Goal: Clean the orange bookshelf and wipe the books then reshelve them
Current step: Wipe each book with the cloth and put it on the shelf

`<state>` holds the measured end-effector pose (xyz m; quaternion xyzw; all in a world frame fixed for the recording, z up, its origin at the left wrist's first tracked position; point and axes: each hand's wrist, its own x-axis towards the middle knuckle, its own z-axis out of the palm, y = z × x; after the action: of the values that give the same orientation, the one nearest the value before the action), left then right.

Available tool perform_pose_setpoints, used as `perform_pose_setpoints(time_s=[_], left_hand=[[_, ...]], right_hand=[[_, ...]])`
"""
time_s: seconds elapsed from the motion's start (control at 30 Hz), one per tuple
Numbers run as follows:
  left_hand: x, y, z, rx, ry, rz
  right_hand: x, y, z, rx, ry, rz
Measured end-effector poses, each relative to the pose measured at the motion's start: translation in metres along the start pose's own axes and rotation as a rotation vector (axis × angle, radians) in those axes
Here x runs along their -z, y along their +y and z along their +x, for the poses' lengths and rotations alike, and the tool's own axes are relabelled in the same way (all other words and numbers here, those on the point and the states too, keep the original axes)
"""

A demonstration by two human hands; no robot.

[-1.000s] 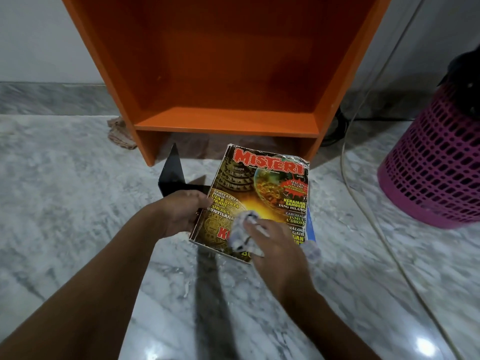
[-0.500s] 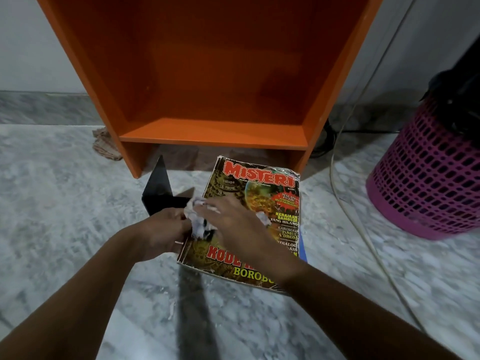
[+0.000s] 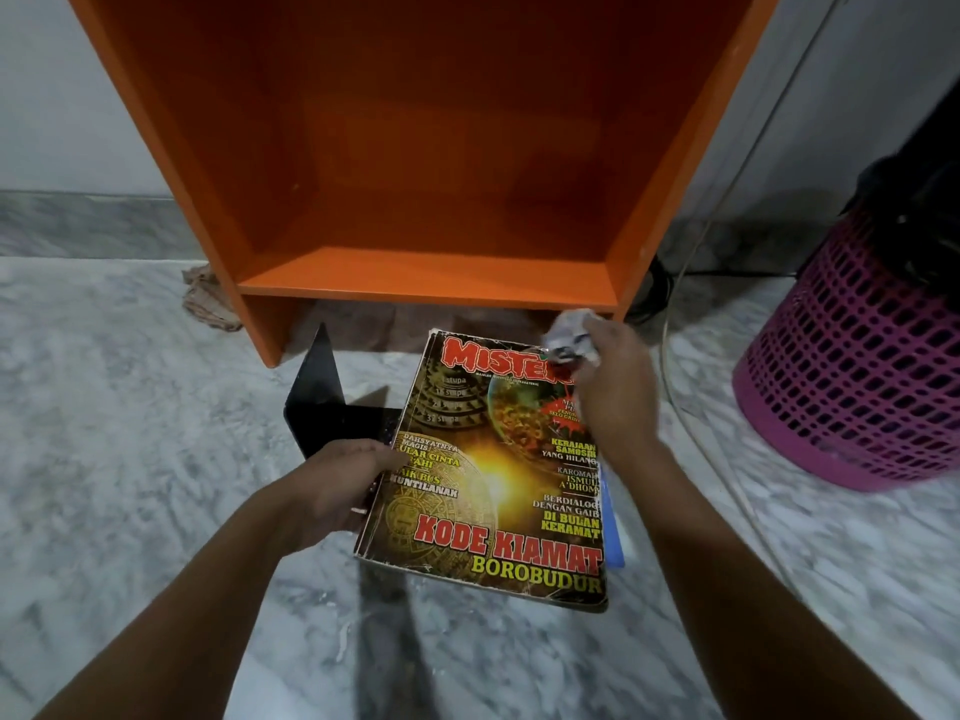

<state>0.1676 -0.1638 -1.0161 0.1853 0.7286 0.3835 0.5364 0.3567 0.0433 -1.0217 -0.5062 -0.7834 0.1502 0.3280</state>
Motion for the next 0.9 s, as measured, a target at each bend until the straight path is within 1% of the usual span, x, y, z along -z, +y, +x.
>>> perform_pose_setpoints(time_s=[0.03,0.1,0.13,0.17,0.2,0.23,0.3,0.33,0.37,0.4,0.47,0.53,0.57,0.63,0.7,0.8,0.9], left_hand=[[-0.003,0.001,0.001,0.006,0.007,-0.003],[-0.008,0.004,0.003,-0.005,0.034,0.027],[-0.01,0.005,0.004,-0.02,0.05,0.04],[-0.011,0.006,0.004,-0.036,0.063,0.046],[-0.012,0.007,0.004,-0.048,0.07,0.052],[-0.012,0.008,0.003,-0.059,0.071,0.054],[-0.011,0.01,0.001,-0.074,0.063,0.046],[-0.011,0.011,-0.001,-0.076,0.054,0.045],[-0.012,0.011,-0.001,-0.072,0.041,0.044],[-0.011,0.011,-0.001,-0.061,0.024,0.046],[-0.012,0.012,-0.001,-0.046,0.008,0.021],[-0.014,0.017,0.0,-0.017,0.017,-0.046],[-0.016,0.019,0.003,0.011,0.025,-0.087],[-0.02,0.027,0.005,0.05,0.016,-0.134],[-0.025,0.034,0.005,0.078,-0.025,-0.112],[-0.034,0.039,0.005,0.077,-0.051,-0.014],[-0.042,0.038,0.007,0.017,-0.053,-0.021]], right_hand=[[-0.004,-0.015,-0.014,0.097,-0.08,0.039],[-0.01,-0.046,-0.043,0.284,-0.276,0.004],[-0.016,-0.052,-0.057,0.385,-0.332,-0.054],[-0.023,-0.047,-0.063,0.438,-0.351,-0.113],[-0.026,-0.036,-0.062,0.39,-0.333,-0.151],[-0.025,-0.024,-0.056,0.247,-0.281,-0.138],[-0.011,-0.002,-0.04,-0.079,-0.161,-0.04],[0.0,0.006,-0.033,-0.192,-0.111,0.024],[0.01,0.014,-0.028,-0.258,-0.084,0.071],[0.02,0.017,-0.025,-0.286,-0.077,0.103],[0.032,0.018,-0.027,-0.267,-0.089,0.157],[0.032,0.01,-0.037,-0.213,-0.149,0.197],[0.028,0.007,-0.044,-0.182,-0.185,0.175],[0.018,0.002,-0.056,-0.109,-0.269,0.028],[0.009,-0.002,-0.065,-0.06,-0.297,-0.124],[0.005,-0.004,-0.067,-0.067,-0.293,-0.166],[0.006,0.003,-0.06,-0.081,-0.318,-0.164]])
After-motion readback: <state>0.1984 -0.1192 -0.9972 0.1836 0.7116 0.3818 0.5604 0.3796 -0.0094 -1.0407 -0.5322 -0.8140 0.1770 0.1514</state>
